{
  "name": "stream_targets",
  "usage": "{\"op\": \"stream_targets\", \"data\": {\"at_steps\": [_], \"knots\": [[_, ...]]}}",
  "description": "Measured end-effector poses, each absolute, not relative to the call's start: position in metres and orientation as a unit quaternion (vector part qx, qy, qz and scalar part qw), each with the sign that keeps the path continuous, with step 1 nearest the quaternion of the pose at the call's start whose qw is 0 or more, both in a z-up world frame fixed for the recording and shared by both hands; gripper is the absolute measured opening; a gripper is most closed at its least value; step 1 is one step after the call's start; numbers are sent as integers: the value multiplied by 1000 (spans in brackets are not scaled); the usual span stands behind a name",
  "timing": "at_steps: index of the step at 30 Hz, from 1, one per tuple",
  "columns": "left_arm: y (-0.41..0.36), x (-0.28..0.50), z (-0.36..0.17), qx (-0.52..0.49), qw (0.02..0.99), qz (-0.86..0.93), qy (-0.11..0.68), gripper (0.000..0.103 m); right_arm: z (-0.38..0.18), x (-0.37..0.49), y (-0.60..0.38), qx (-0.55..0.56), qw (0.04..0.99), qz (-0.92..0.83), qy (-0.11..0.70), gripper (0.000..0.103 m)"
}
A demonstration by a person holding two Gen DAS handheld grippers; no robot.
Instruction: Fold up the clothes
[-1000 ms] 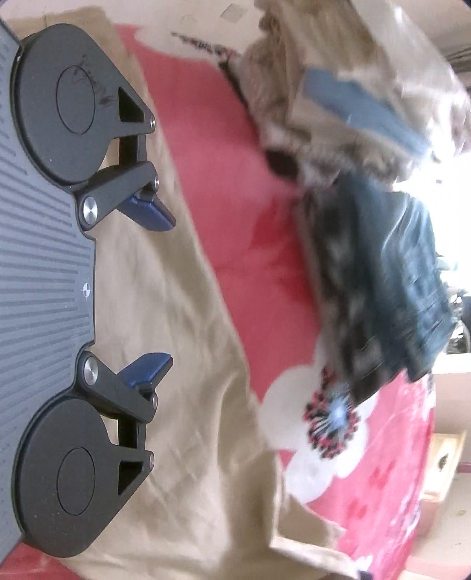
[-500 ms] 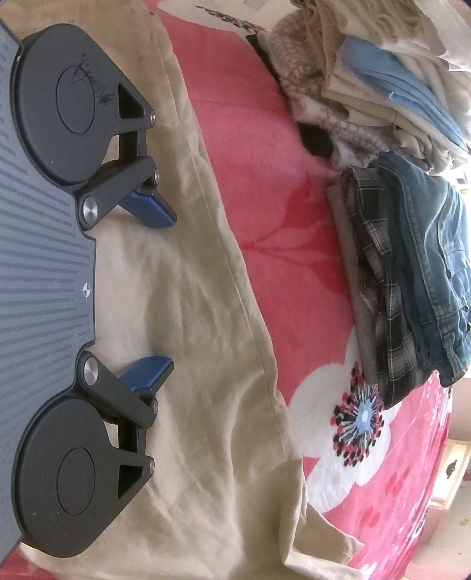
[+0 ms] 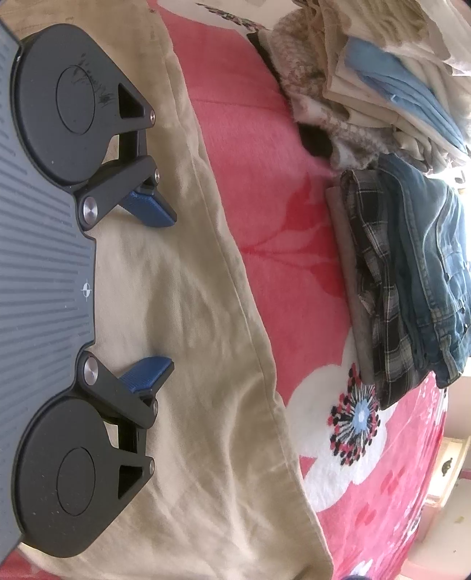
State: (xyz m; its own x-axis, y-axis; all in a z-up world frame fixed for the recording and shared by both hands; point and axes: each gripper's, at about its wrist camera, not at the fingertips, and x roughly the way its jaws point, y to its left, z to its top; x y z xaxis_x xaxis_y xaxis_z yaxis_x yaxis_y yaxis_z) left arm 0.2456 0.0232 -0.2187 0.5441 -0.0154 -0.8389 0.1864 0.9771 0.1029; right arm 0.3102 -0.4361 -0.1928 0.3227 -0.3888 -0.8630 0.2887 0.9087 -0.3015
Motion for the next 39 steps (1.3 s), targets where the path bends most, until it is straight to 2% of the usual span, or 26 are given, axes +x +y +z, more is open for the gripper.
{"op": "stream_targets", "data": {"at_steps": [2, 4, 7, 11, 16, 19, 21, 22, 24, 26, 28, 33, 39], "knots": [[24, 246, -219, 92, 873, -59, 475, 81, -192, 311, -432, -73, 804, -212, 550, 21], [25, 246, -219, 92, 873, -59, 475, 81, -183, 316, -428, -100, 800, -206, 555, 23], [25, 246, -219, 94, 873, -60, 474, 82, -148, 320, -420, -171, 827, -185, 503, 26], [24, 246, -220, 98, 875, -61, 471, 82, -120, 332, -421, -135, 858, -86, 488, 27], [24, 246, -219, 102, 875, -63, 470, 82, -148, 365, -416, -98, 831, -13, 547, 26], [24, 246, -220, 103, 874, -62, 470, 82, -181, 380, -419, -132, 807, -43, 574, 26], [24, 246, -220, 102, 874, -62, 470, 83, -192, 381, -423, -160, 802, -60, 573, 51], [24, 246, -220, 101, 875, -61, 470, 83, -192, 380, -425, -166, 804, -64, 568, 54], [25, 246, -220, 99, 875, -61, 471, 83, -188, 378, -426, -179, 805, -69, 561, 54], [25, 246, -220, 97, 874, -61, 472, 83, -179, 374, -422, -234, 803, -105, 538, 45], [25, 247, -221, 97, 874, -62, 472, 83, -166, 368, -423, -253, 808, -124, 517, 45], [26, 248, -221, 97, 874, -63, 473, 84, -108, 339, -420, -194, 860, -90, 464, 45], [25, 248, -222, 92, 874, -60, 473, 84, -47, 293, -399, -103, 893, -6, 437, 45]]}}
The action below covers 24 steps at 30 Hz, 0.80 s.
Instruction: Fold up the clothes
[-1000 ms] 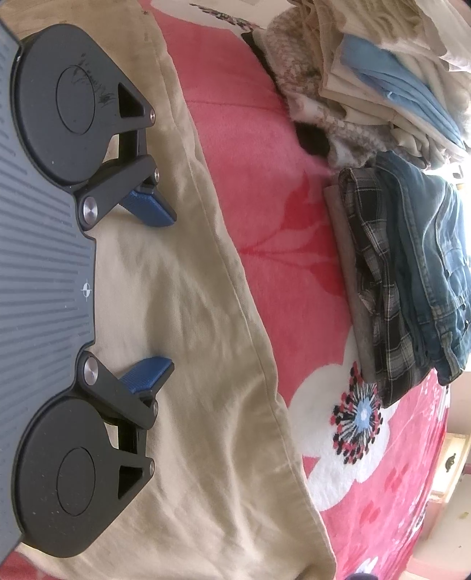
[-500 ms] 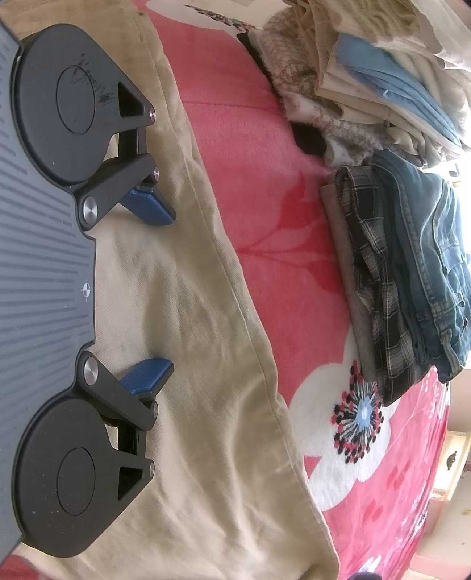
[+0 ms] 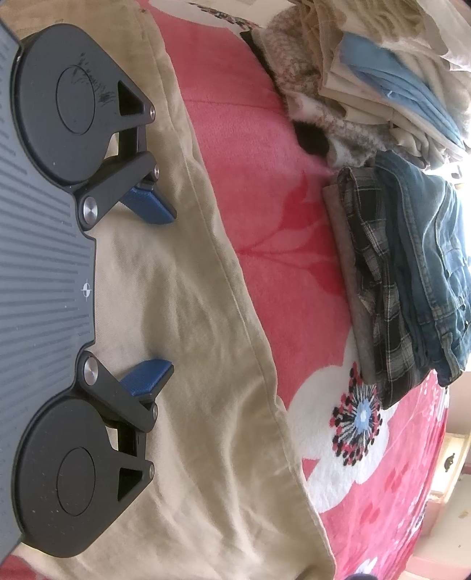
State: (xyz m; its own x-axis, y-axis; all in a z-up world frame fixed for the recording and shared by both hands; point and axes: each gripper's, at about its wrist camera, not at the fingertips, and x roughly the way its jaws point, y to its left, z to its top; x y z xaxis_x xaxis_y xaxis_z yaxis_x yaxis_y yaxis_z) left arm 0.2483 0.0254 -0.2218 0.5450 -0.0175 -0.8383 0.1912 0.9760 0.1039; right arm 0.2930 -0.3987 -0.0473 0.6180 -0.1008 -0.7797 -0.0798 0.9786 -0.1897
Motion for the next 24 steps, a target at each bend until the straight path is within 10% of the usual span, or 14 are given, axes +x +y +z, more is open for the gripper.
{"op": "stream_targets", "data": {"at_steps": [24], "knots": [[24, 254, -222, 91, 872, -54, 478, 85, -117, 165, -364, 30, 837, 34, 545, 48]]}}
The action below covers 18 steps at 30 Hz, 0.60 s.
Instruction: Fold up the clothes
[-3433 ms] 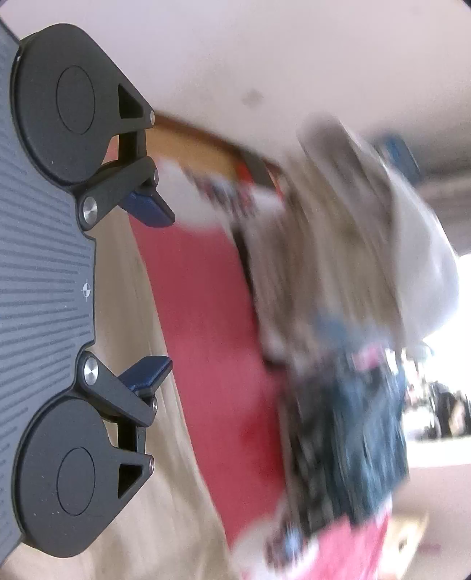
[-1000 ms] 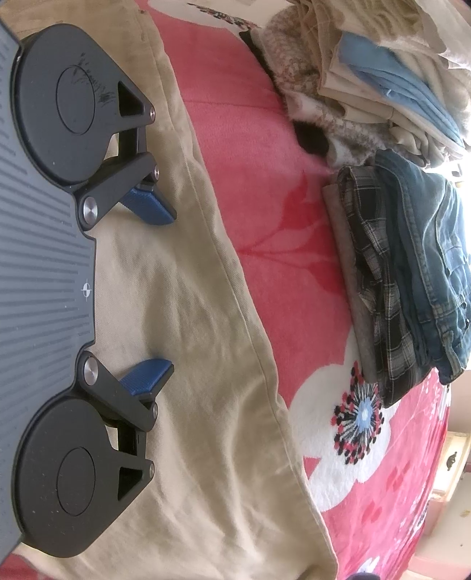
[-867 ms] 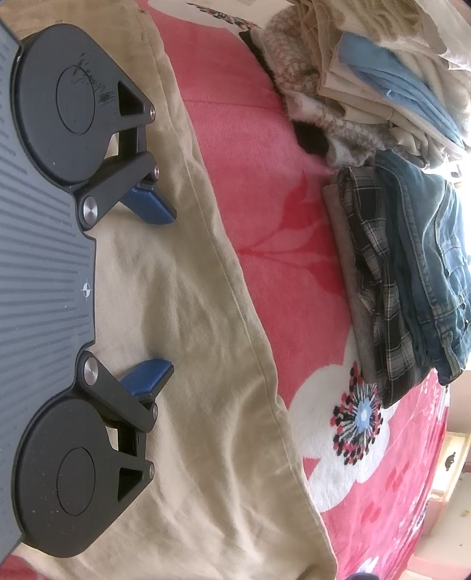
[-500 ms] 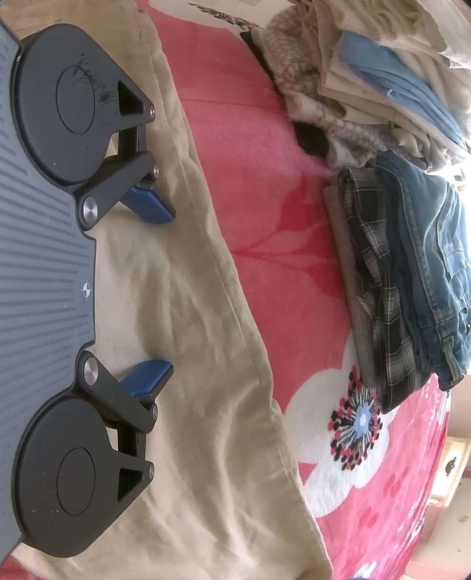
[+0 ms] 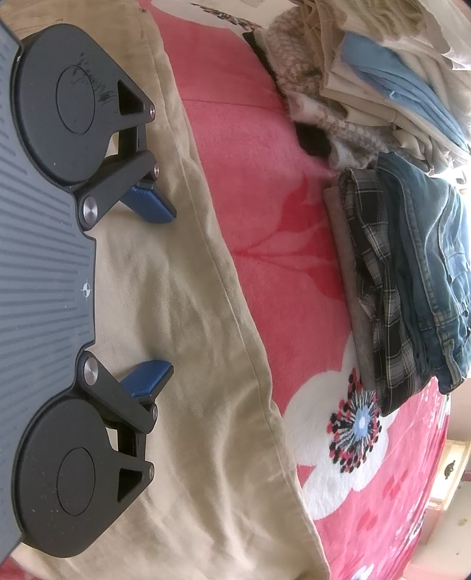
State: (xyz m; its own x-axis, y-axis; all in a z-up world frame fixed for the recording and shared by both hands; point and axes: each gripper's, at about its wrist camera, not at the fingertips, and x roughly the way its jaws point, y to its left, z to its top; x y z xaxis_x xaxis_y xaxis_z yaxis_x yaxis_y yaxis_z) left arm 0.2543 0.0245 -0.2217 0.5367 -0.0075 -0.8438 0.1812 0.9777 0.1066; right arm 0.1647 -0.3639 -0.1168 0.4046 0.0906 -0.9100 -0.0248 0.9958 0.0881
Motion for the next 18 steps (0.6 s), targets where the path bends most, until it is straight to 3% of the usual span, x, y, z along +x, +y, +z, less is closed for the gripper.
{"op": "stream_targets", "data": {"at_steps": [10, 12, 13, 14, 18], "knots": [[25, 255, -222, 90, 872, -54, 478, 85, -137, 172, -329, -36, 834, 61, 547, 43], [25, 255, -222, 90, 872, -54, 478, 85, -140, 173, -329, -49, 835, 50, 546, 18], [25, 255, -222, 91, 872, -55, 478, 86, -137, 173, -330, -59, 838, 44, 541, 18], [25, 255, -222, 91, 872, -55, 478, 86, -131, 172, -331, -71, 841, 37, 535, 11], [26, 255, -222, 90, 872, -56, 478, 86, -105, 182, -337, -150, 855, 13, 497, 10]]}}
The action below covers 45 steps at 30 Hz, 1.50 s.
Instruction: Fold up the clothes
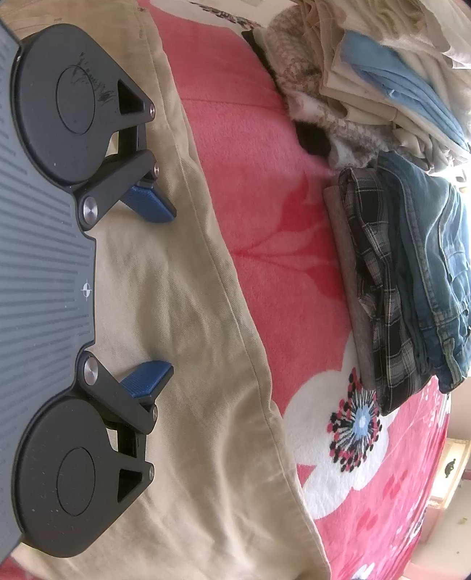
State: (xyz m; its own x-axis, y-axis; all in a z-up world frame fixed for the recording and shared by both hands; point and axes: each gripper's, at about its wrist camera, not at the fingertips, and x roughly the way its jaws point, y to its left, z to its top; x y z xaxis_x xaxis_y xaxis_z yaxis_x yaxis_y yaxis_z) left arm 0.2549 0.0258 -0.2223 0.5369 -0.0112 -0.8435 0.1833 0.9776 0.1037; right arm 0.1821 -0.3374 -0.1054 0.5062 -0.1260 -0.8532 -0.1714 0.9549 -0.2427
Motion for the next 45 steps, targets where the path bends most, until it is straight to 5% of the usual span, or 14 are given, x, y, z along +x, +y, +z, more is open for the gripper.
{"op": "stream_targets", "data": {"at_steps": [7, 14, 18, 25, 29, 35, 39, 45], "knots": [[25, 255, -222, 96, 872, -59, 477, 86, -87, 245, -354, -308, 835, -15, 455, 10], [23, 254, -223, 96, 872, -56, 476, 86, -141, 302, -366, -412, 776, -11, 478, 11], [23, 254, -224, 99, 874, -57, 473, 86, -176, 319, -386, -418, 735, -36, 532, 24], [23, 255, -225, 101, 872, -62, 474, 86, -129, 357, -438, -216, 806, -121, 537, 27], [23, 256, -224, 103, 872, -63, 475, 87, -109, 375, -459, -29, 830, -75, 552, 48], [23, 257, -225, 105, 871, -64, 476, 87, -143, 389, -508, 193, 786, -92, 580, 61], [22, 258, -225, 108, 871, -64, 475, 88, -165, 390, -522, 282, 737, -95, 607, 59], [21, 259, -225, 111, 870, -61, 477, 88, -138, 365, -483, 198, 773, 11, 603, 23]]}}
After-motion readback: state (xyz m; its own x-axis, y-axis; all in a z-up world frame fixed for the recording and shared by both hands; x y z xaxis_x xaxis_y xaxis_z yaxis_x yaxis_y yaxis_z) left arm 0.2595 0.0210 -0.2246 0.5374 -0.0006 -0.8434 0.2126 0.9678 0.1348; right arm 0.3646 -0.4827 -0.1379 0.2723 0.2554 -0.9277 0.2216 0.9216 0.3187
